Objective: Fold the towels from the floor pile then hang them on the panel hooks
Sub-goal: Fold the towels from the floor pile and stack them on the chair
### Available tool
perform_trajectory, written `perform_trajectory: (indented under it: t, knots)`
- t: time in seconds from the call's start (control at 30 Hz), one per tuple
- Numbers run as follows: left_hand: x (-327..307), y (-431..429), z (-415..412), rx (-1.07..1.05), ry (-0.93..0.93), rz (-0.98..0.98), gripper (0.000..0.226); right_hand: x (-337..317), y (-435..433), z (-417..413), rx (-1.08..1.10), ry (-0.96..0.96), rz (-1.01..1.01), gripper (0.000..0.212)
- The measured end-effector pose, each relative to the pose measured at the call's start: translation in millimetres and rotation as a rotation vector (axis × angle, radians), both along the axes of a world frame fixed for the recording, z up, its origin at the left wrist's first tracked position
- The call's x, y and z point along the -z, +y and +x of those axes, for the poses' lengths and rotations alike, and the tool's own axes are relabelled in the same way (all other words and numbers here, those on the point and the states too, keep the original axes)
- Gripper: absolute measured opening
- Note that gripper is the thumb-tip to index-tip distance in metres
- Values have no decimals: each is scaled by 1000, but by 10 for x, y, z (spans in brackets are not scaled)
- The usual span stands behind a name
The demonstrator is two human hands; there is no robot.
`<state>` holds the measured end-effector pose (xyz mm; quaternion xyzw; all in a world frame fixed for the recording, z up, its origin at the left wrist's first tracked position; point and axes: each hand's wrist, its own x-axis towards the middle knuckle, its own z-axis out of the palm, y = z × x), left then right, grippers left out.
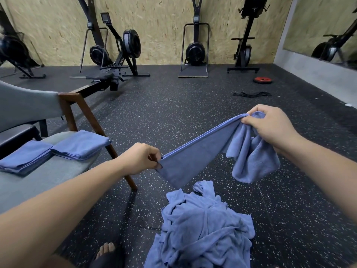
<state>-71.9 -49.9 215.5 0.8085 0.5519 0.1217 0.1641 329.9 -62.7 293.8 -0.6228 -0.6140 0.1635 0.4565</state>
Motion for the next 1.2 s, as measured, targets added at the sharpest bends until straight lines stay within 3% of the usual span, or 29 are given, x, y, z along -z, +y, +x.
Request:
perform_trajectory:
  t: [0.3,0.67,0.8,0.93,1.07,1.2]
  knots:
    - [-99,-64,-29,-46,-30,32,32,30,-2,37,22,52,-45,12]
    - [-161,-77,-73,-124,-353,-93,28,189,24,77,-25,49,-128,8]
    - [-286,-155,58,-117,-475,-126,16,383,13,26,-58,-20,-220,17]
    - [-344,-229,230,-114,-468,-118,14,531,-63,-113,-126,-86,-342,16]
    - [-385,-287,313,-104,-431,-150,17,572,-229,-348,-274,37,-538,6]
    - [-489,-376,374,-103,-396,-156,29,491,-357,-577,-414,228,-701,16]
